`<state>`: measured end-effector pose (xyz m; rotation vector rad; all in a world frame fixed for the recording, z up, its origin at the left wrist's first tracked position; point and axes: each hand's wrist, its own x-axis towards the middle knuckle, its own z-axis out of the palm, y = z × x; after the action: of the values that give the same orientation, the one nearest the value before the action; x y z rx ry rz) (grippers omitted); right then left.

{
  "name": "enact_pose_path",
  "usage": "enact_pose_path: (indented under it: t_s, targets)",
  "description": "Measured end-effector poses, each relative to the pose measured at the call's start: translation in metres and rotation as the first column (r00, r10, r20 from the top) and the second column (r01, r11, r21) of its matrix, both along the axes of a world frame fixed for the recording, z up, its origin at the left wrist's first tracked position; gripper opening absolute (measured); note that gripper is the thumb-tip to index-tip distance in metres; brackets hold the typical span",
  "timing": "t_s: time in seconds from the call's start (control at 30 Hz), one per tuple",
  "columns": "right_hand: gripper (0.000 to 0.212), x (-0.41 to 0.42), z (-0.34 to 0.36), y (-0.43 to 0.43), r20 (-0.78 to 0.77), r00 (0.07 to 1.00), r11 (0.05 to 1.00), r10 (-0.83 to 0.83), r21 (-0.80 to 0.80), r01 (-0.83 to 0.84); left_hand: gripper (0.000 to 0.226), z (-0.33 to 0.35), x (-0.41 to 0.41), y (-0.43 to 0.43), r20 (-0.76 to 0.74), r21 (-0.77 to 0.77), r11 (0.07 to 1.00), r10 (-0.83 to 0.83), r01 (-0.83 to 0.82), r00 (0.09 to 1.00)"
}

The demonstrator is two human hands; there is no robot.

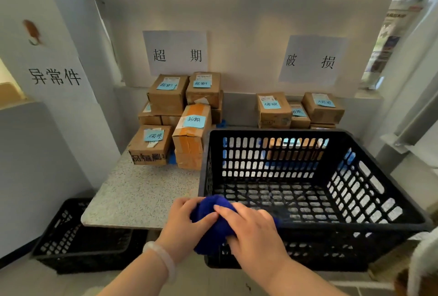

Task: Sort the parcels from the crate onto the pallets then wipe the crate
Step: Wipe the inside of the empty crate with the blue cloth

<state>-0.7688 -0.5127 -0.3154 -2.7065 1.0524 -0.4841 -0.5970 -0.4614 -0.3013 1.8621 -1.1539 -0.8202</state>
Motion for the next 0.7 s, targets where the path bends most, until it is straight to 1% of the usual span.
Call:
enact_pose_path:
  t_s: [0.03, 0.07, 0.1, 0.17, 0.23, 0.3, 0.37, 0.4, 0.43, 0.47, 0.5, 0.53, 0.57, 0.6, 0.63, 0.67, 0.7]
  targets:
    - [0.056, 0.001, 0.001, 0.0, 0.048, 0.999, 1.0, -0.001, 0.013, 0.0, 0.023, 0.003, 0.003, 0.002, 0.054, -0.001, 1.0, -0.015, 0.015, 0.998]
    - [0.054, 0.001, 0.003, -0.002, 0.111, 0.994, 1.0, 0.005, 0.024, -0.007, 0.015, 0.008, 0.007, 0.003, 0.07, 0.005, 1.0, -0.023, 0.023, 0.997]
    - [0.054, 0.001, 0.006, -0.004, 0.178, 0.984, 0.999, 0.018, 0.043, -0.026, 0.013, 0.014, 0.01, 0.003, 0.063, -0.002, 1.0, -0.02, 0.021, 0.998]
    - [0.058, 0.003, 0.014, -0.007, 0.285, 0.957, 0.996, 0.043, 0.068, -0.065, 0.022, 0.03, 0.016, 0.002, 0.03, -0.038, 0.999, 0.028, -0.026, 0.999]
    - [0.062, 0.008, 0.022, -0.011, 0.313, 0.947, 0.994, 0.073, 0.06, -0.097, 0.027, 0.043, 0.021, -0.001, 0.026, -0.101, 0.993, 0.07, -0.067, 0.997]
    - [0.062, 0.013, 0.032, -0.014, 0.257, 0.963, 0.989, 0.081, 0.098, -0.109, 0.03, 0.046, 0.026, -0.007, 0.019, -0.147, 0.984, 0.106, -0.102, 0.994]
    - [0.06, 0.012, 0.035, -0.017, 0.164, 0.985, 0.983, 0.05, 0.166, -0.077, 0.029, 0.04, 0.032, -0.014, 0.026, -0.131, 0.982, 0.14, -0.136, 0.99]
    - [0.057, 0.009, 0.033, -0.017, 0.116, 0.993, 0.982, 0.037, 0.181, -0.058, 0.028, 0.034, 0.036, -0.016, 0.063, -0.097, 0.985, 0.149, -0.143, 0.987]
    - [0.054, 0.005, 0.031, -0.018, 0.073, 0.997, 0.982, 0.03, 0.183, -0.043, 0.034, 0.029, 0.037, -0.016, 0.134, -0.069, 0.987, 0.154, -0.145, 0.979]
    - [0.052, 0.001, 0.028, -0.018, 0.028, 0.999, 0.982, 0.026, 0.184, -0.031, 0.046, 0.024, 0.037, -0.015, 0.223, -0.074, 0.987, 0.156, -0.143, 0.962]
    - [0.053, -0.003, 0.026, -0.018, -0.01, 1.0, 0.984, 0.027, 0.174, -0.025, 0.055, 0.022, 0.032, -0.012, 0.305, -0.11, 0.987, 0.144, -0.115, 0.941]
    - [0.059, -0.005, 0.025, -0.017, -0.038, 0.999, 0.987, 0.039, 0.158, -0.032, 0.06, 0.02, 0.025, -0.01, 0.384, -0.146, 0.988, 0.097, -0.043, 0.918]
    - [0.067, -0.006, 0.023, -0.017, -0.061, 0.996, 0.988, 0.06, 0.145, -0.051, 0.063, 0.018, 0.016, -0.009, 0.461, -0.125, 0.991, 0.01, 0.054, 0.887]
    - [0.074, -0.006, 0.024, -0.017, -0.083, 0.993, 0.987, 0.08, 0.143, -0.067, 0.067, 0.015, 0.008, -0.011, 0.528, -0.056, 0.99, -0.082, 0.131, 0.845]
    - [0.077, -0.004, 0.026, -0.017, -0.109, 0.989, 0.985, 0.101, 0.154, -0.083, 0.073, 0.009, 0.004, -0.014, 0.581, 0.029, 0.985, -0.157, 0.172, 0.799]
    - [0.077, -0.004, 0.028, -0.018, -0.136, 0.984, 0.98, 0.115, 0.175, -0.091, 0.077, 0.003, 0.003, -0.018, 0.6, 0.107, 0.978, -0.208, 0.181, 0.772]
    - [0.076, -0.004, 0.03, -0.019, -0.145, 0.982, 0.978, 0.12, 0.19, -0.091, 0.078, -0.001, 0.004, -0.022, 0.586, 0.159, 0.973, -0.231, 0.169, 0.776]
